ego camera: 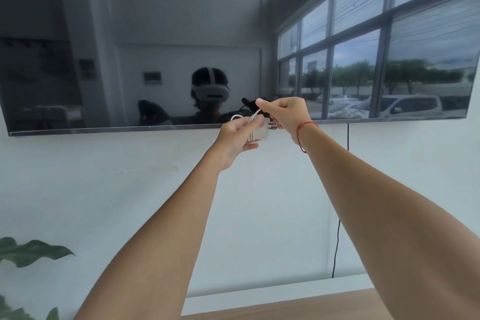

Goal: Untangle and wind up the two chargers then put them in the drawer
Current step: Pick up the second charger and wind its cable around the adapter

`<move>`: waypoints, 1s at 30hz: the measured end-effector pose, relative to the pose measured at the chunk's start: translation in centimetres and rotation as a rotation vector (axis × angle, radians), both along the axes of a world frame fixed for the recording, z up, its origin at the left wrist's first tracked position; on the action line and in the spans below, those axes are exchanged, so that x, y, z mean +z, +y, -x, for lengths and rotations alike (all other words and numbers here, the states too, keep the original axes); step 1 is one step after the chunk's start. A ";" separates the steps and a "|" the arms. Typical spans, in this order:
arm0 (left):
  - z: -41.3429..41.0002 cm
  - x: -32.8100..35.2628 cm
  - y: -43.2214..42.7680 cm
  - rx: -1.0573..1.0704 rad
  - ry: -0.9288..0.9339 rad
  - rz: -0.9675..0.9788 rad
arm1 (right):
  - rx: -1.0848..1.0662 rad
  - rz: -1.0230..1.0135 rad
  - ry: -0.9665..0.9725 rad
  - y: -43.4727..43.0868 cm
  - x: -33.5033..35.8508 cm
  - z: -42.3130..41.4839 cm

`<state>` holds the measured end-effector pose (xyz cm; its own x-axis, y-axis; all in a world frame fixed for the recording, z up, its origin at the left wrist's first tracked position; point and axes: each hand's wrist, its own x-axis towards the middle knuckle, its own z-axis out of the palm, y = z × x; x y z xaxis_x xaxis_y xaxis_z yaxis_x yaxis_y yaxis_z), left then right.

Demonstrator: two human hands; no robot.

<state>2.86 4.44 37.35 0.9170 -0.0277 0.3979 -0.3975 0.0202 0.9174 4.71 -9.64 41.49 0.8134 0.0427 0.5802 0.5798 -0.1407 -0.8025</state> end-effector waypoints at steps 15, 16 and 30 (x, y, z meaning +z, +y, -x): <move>1.2 0.3 0.3 -0.181 0.038 0.231 | 0.182 -0.410 0.245 0.6 -2.1 0.1; 1.2 0.2 0.3 -0.191 0.039 0.233 | 0.185 -0.428 0.251 0.7 -2.2 0.0; -0.1 -4.9 -2.0 -0.169 0.119 0.430 | 0.200 -0.875 0.465 2.4 -8.9 0.2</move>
<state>2.95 2.43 32.48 0.9537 -0.0360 0.2987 -0.2489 0.4635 0.8504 4.47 -7.19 32.56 0.9913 -0.0857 0.0999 0.1315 0.6714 -0.7294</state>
